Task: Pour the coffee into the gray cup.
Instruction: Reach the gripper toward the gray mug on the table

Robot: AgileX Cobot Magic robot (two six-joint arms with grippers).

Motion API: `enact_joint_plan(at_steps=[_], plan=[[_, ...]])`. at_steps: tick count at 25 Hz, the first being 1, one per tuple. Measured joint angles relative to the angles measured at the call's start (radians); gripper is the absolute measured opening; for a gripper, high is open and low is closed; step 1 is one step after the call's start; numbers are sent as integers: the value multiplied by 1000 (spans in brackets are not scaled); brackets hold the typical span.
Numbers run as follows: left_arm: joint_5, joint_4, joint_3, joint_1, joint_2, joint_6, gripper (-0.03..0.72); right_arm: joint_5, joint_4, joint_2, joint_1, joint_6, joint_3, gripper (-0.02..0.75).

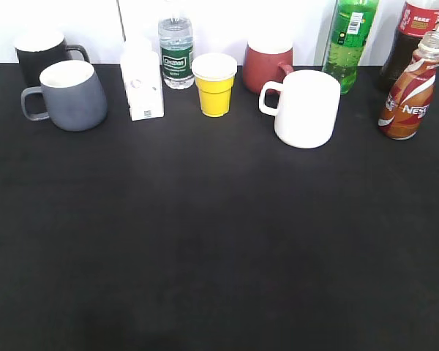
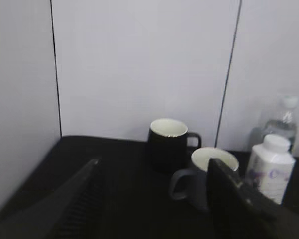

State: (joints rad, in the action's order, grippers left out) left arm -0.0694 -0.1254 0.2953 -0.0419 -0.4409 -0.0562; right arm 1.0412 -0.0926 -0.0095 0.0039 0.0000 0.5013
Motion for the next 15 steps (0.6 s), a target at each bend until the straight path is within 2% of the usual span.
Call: enact_joint_plan(at_steps=[4, 8, 10, 13, 15], plan=[[-215, 21, -18, 0, -285, 0, 486, 0, 0, 0, 0, 0, 0, 371], [-546, 143, -18, 0, -698, 11, 486, 0, -6, 0, 0, 0, 0, 371], [-730, 189, -17, 0, -908, 69, 486, 0, -6, 0, 0, 0, 0, 371], [-872, 317, 55, 0, -1128, 80, 486, 0, -6, 12, 0, 0, 0, 371], [-890, 329, 162, 0, -1253, 81, 486, 0, -4, 40, 0, 0, 0, 371]])
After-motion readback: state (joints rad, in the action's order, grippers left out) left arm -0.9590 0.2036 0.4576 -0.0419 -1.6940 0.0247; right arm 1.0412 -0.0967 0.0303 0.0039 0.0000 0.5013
